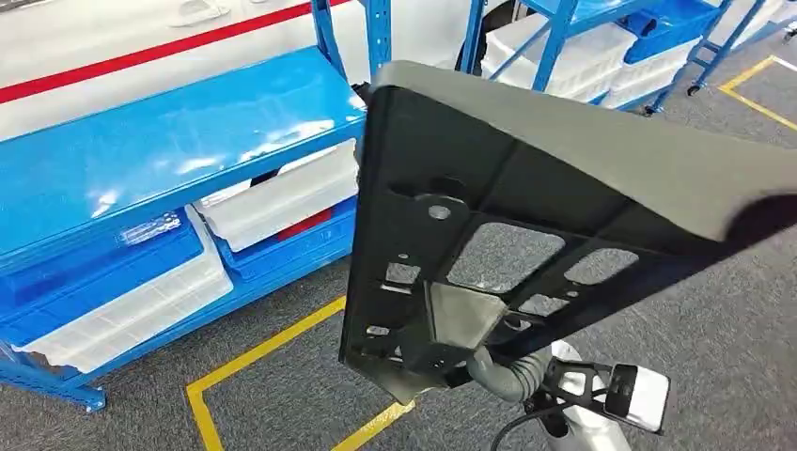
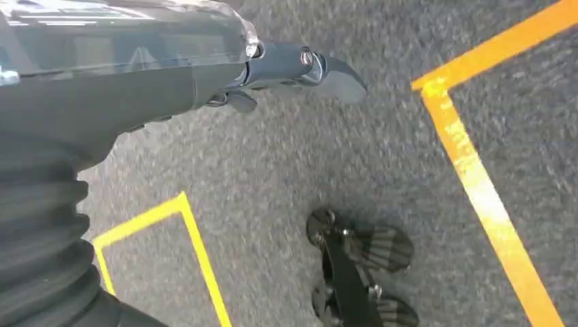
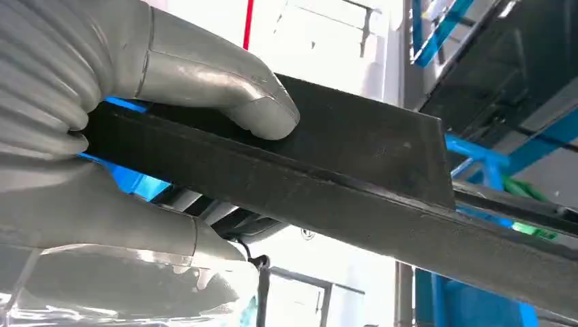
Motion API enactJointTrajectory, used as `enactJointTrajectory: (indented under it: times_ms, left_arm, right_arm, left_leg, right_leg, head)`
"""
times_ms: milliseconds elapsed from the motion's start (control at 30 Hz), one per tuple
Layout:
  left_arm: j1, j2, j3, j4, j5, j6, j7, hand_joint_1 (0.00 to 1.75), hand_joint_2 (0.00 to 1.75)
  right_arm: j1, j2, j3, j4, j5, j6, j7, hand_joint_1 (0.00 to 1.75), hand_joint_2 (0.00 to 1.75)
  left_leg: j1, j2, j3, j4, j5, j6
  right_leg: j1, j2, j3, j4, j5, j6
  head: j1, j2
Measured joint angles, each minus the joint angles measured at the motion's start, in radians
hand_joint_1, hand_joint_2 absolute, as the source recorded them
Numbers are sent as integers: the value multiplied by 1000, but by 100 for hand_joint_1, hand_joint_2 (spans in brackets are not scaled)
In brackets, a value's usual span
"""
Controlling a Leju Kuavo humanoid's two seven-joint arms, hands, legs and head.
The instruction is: Take the parts from the cabinet and place them on the table.
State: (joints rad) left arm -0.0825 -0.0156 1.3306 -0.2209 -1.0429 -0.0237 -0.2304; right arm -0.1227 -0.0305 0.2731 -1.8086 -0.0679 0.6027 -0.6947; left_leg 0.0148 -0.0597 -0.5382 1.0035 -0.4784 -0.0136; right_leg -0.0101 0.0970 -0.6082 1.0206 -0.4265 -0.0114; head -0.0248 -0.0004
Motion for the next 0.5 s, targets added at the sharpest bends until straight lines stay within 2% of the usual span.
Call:
enactJointTrajectory:
  times_ms: [33,67,100,133,167,233,267,300,333,367,400,433,467,500]
  left_arm:
    - [-1,2,2,0,0,0,0,0,175]
    - [-3,2,2,0,-1,0,0,0,175]
    - [-6,-3,2,0,-3,-3,-1,0,175]
    - [-6,-2,2,0,-5,-3,-2,0,175]
    - [-4,-2,3,0,-7,-3,-2,0,175]
    - [1,-2,3,0,-8,0,-1,0,175]
    - [0,-2,4,0,-7,1,0,0,175]
    - [0,-2,4,0,-8,1,3,0,175]
    - [-1,-2,4,0,-10,0,7,0,175]
    - [-3,-3,4,0,-14,0,9,0,175]
    - [-3,-3,4,0,-14,0,10,0,175]
    - [-4,-3,4,0,-15,0,11,0,175]
    - [-4,-3,4,0,-15,0,12,0,175]
    - [-4,-3,4,0,-15,0,12,0,175]
  right_arm:
    - [0,1,-1,5,0,-8,-1,175,175]
    - [-1,1,-3,6,0,-19,-1,175,175]
    - [0,1,-7,5,0,-26,-2,175,175]
    - [-4,1,-12,3,-1,-31,-3,175,175]
    - [-8,0,-15,3,-1,-37,-5,175,175]
    - [-3,1,-19,2,-4,-38,-5,175,175]
    - [3,0,-24,-3,-7,-34,-5,175,175]
    - [9,0,-29,-13,-10,-28,-6,175,175]
    - [12,0,-36,-28,-11,-23,-6,175,175]
    - [13,0,-44,-48,-13,-16,-6,175,175]
    - [13,-1,-48,-64,-14,-14,-7,175,175]
    - [12,-1,-52,-79,-15,-12,-7,175,175]
    - [13,-1,-54,-87,-16,-11,-7,175,175]
    - [13,-2,-57,-95,-16,-11,-7,175,175]
  left_leg:
    - [-3,6,2,1,2,5]
    - [0,16,4,-7,8,13]
    - [10,32,8,-19,18,19]
    - [10,39,10,-25,20,26]
    - [8,51,9,-25,21,28]
    - [5,77,8,-24,20,29]
    - [4,88,7,-23,20,29]
    - [4,98,7,-23,19,29]
    - [4,109,8,-22,17,27]
    - [4,118,10,-19,14,24]
    - [4,126,12,-16,11,21]
    - [2,132,14,-14,7,14]
    - [-6,139,14,-10,2,8]
    - [-5,145,16,-12,1,3]
  right_leg:
    - [-4,10,-1,-4,4,8]
    - [2,20,-2,-8,9,17]
    - [0,1,-4,0,0,18]
    - [7,-42,-19,30,-25,22]
    - [4,-67,-50,93,-64,25]
    - [0,-86,-127,253,-132,33]
    - [-3,-87,-148,296,-139,36]
    - [-5,-90,-145,291,-124,38]
    - [-6,-94,-115,235,-88,38]
    - [-6,-107,-63,140,-44,37]
    - [-5,-128,-14,55,-12,34]
    - [0,-176,15,-5,-20,24]
    - [5,-175,15,-7,-14,16]
    - [7,-157,12,-4,-14,11]
  head:
    - [0,0]
    - [0,0]
    - [0,0]
    - [0,0]
    - [0,0]
    - [0,0]
    - [0,0]
    - [0,0]
    - [0,0]
    - [0,0]
    - [0,0]
    - [0,0]
    - [0,0]
    - [0,0]
